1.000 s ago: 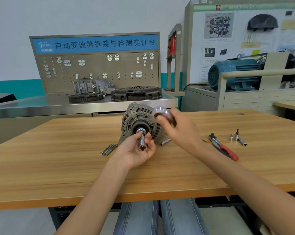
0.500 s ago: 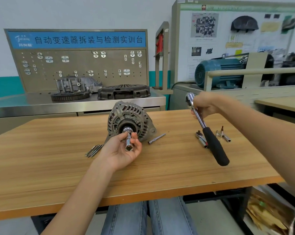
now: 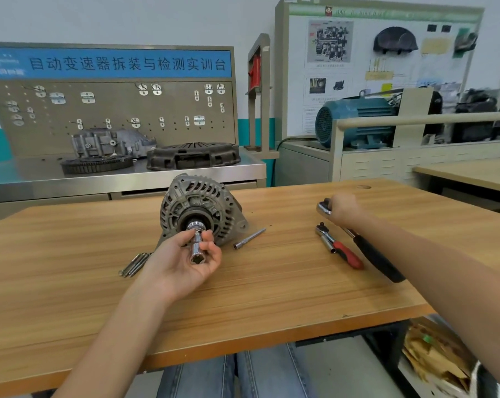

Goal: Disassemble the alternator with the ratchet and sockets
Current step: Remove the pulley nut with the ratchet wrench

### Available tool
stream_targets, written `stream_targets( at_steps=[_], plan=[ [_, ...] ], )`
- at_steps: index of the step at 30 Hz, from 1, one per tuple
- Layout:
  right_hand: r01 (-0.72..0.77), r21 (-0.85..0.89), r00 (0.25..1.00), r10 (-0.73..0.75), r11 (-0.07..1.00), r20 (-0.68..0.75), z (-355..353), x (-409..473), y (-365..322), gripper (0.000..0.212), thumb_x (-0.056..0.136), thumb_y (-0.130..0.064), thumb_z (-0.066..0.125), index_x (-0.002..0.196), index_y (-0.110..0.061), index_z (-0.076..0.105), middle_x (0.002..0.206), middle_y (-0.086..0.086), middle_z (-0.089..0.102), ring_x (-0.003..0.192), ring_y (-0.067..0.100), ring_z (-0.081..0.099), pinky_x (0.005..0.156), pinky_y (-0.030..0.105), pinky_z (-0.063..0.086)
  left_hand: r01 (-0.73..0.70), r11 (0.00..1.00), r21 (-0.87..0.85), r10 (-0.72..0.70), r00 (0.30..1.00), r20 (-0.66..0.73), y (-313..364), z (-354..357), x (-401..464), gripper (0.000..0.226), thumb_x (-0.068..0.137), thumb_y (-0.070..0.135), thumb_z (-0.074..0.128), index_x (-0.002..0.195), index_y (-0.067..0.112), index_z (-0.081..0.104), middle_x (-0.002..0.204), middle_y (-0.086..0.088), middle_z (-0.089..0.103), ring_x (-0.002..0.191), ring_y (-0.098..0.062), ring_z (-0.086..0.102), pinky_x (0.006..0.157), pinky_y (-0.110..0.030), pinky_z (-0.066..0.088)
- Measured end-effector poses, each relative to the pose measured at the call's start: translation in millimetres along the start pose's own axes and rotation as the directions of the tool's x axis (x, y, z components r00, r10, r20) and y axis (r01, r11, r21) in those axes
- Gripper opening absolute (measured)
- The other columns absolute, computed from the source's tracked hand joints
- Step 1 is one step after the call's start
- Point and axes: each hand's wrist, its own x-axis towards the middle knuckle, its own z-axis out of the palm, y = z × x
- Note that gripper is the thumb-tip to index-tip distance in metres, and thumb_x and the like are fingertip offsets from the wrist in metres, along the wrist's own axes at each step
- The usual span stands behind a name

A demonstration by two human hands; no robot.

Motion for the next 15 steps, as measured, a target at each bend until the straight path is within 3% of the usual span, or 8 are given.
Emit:
stream_targets(
  at_steps=[5,8,15],
  plan=[
    [-0.035,0.016,0.999,0.036,0.999,-0.024,14.5,8.0,7.0,0.021,0.093,-0.007,0.054,0.109,-0.002,0.064,0.097,0.011,0.063,0.083,0.022,0.056,0.067,0.027,0.047,0.002,1.000,-0.001,-0.002,1.000,0.000,0.6,-0.8,2.3,0.020,0.098,0.019,0.044,0.105,0.002,0.052,0.063,-0.007,0.055,0.051,-0.010,0.045,0.046,-0.023,0.049],
    [-0.035,0.001,0.999,0.035,0.999,-0.033,21.0,9.7,9.4,0.019,0.092,-0.007,0.055,0.108,-0.003,0.065,0.101,0.012,0.065,0.081,0.023,0.056,0.068,0.028,0.047,-0.001,1.000,-0.014,0.001,1.000,-0.003,0.2,-1.1,3.7,0.020,0.097,0.019,0.044,0.104,0.002,0.053,0.063,-0.007,0.055,0.051,-0.011,0.045,0.045,-0.023,0.049],
    [-0.041,-0.096,0.998,0.036,0.995,-0.055,17.8,7.2,4.3,0.013,0.093,-0.007,0.052,0.098,-0.001,0.063,0.067,0.004,0.046,0.074,0.022,0.053,0.063,0.029,0.044,-0.005,1.000,-0.016,0.005,1.000,-0.011,-2.4,-0.1,-2.1,0.022,0.098,0.017,0.044,0.103,-0.002,0.055,0.062,-0.009,0.055,0.049,-0.012,0.047,0.045,-0.023,0.049]
  ],
)
